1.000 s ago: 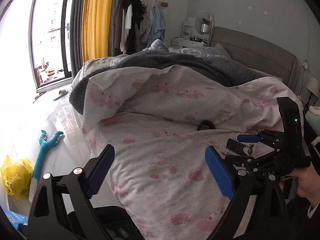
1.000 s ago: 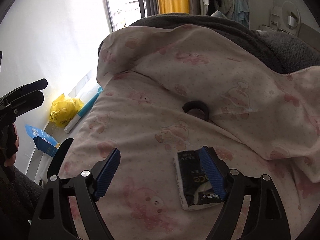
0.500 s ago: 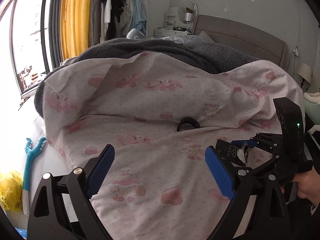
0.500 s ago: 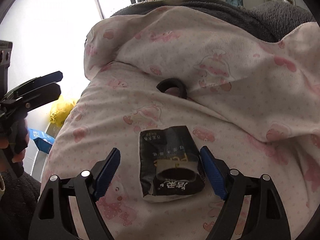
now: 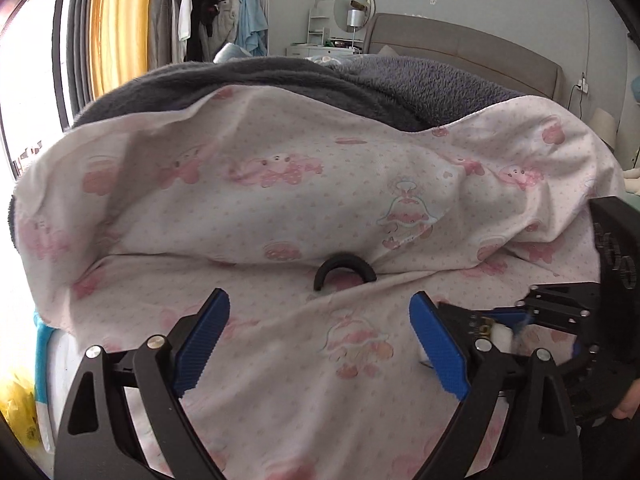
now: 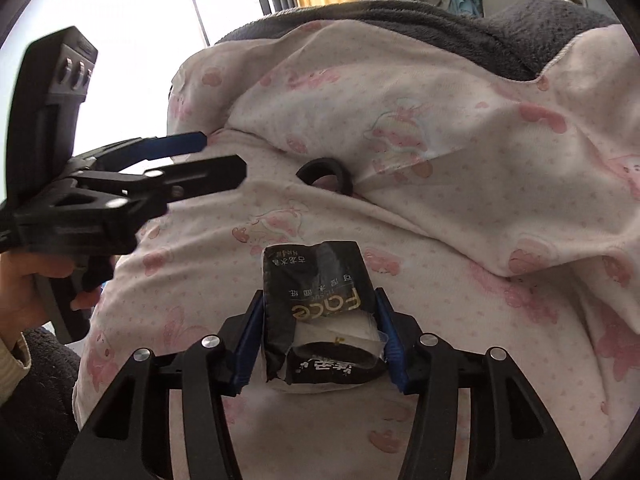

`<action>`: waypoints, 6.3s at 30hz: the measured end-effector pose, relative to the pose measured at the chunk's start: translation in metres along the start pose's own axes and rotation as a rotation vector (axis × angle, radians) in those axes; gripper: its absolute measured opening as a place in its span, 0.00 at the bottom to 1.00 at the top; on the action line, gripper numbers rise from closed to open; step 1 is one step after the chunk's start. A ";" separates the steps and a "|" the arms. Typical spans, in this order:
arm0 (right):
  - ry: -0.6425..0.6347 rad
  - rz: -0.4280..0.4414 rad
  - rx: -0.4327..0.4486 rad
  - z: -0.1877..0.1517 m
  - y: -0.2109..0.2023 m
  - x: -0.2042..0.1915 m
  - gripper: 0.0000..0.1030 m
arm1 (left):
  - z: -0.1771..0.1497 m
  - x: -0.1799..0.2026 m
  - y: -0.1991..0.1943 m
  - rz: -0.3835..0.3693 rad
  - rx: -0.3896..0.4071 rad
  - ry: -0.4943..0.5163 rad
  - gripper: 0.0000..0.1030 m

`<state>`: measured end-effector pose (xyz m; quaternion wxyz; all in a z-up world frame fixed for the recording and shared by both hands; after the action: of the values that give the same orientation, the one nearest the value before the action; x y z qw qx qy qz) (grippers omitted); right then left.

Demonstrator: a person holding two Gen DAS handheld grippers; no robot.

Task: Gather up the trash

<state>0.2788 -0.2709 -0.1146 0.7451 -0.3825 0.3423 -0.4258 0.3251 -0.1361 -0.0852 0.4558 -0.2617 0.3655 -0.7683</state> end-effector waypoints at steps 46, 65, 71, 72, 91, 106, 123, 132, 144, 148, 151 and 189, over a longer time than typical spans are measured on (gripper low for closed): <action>0.109 -0.017 0.106 -0.026 -0.065 0.027 0.52 | -0.009 -0.001 0.001 0.018 0.005 -0.055 0.49; 0.009 -0.023 0.106 -0.020 -0.072 -0.075 0.52 | -0.084 -0.010 -0.080 0.119 0.047 -0.093 0.49; -0.022 0.012 0.107 -0.015 -0.067 -0.113 0.52 | -0.115 -0.033 -0.095 0.161 0.014 -0.136 0.49; -0.026 0.019 0.107 -0.014 -0.066 -0.119 0.52 | -0.120 -0.038 -0.097 0.168 0.005 -0.145 0.49; -0.171 0.127 0.084 0.022 -0.026 -0.246 0.52 | -0.211 -0.142 -0.103 0.215 -0.145 -0.416 0.49; -0.225 0.164 0.001 0.035 0.018 -0.307 0.52 | -0.277 -0.187 -0.078 0.189 -0.355 -0.512 0.50; -0.233 0.142 -0.122 0.029 0.067 -0.336 0.52 | -0.309 -0.212 -0.118 0.219 -0.331 -0.580 0.84; -0.232 0.121 -0.217 0.019 0.111 -0.351 0.52 | -0.309 -0.219 -0.169 0.281 -0.203 -0.568 0.84; -0.248 0.050 -0.341 0.001 0.154 -0.353 0.53 | -0.272 -0.194 -0.268 0.379 0.090 -0.526 0.95; -0.257 0.048 -0.362 -0.003 0.160 -0.351 0.53 | -0.258 -0.178 -0.286 0.423 0.144 -0.480 0.96; -0.262 0.041 -0.370 -0.005 0.163 -0.349 0.61 | -0.248 -0.166 -0.294 0.442 0.181 -0.445 0.96; -0.045 -0.163 0.366 -0.088 -0.159 -0.203 0.97 | -0.227 -0.029 -0.297 0.462 0.316 -0.264 0.97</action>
<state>0.0640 -0.1685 0.0176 0.7728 -0.2765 0.2105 -0.5311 0.0195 0.0573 0.0153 0.6970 -0.1951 0.2288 -0.6510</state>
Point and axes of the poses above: each gripper's, at about its wrist camera, not at the fingertips, and y roughly the way its jaws point, x to its right, z to its top, the point moved 1 cm from there along y, roughly the way its jaws point, and after that the axes turned 13 degrees about -x, right-handed, at the moved point
